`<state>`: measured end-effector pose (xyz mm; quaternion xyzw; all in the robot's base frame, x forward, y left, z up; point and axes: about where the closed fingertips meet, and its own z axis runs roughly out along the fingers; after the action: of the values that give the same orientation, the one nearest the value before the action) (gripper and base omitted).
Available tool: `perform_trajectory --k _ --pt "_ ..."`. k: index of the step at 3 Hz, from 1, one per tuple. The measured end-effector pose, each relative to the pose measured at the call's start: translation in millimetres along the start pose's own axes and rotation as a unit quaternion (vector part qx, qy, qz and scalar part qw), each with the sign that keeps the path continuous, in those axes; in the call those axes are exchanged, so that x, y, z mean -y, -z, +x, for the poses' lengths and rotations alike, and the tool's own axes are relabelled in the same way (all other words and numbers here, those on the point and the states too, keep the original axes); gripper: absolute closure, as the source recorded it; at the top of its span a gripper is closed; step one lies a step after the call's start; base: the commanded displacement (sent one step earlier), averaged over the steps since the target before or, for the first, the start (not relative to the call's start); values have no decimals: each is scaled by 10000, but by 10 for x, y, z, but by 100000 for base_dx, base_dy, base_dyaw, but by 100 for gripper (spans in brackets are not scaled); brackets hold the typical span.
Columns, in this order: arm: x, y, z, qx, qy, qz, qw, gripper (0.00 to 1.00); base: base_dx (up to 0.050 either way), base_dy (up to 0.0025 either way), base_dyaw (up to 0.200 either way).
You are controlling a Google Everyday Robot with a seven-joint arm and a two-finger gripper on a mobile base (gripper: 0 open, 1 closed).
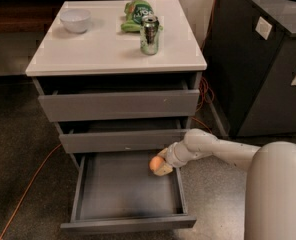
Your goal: Place orange into bottom drawer
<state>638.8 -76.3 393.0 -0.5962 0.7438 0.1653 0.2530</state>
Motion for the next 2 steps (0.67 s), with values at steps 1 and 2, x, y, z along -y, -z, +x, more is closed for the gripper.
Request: perform_trajectory --k 1,2 --pt "-35 -364 176 301 -120 -108 9994 100 0 0 0" --pt "-35 -364 176 301 -120 -108 9994 100 0 0 0"
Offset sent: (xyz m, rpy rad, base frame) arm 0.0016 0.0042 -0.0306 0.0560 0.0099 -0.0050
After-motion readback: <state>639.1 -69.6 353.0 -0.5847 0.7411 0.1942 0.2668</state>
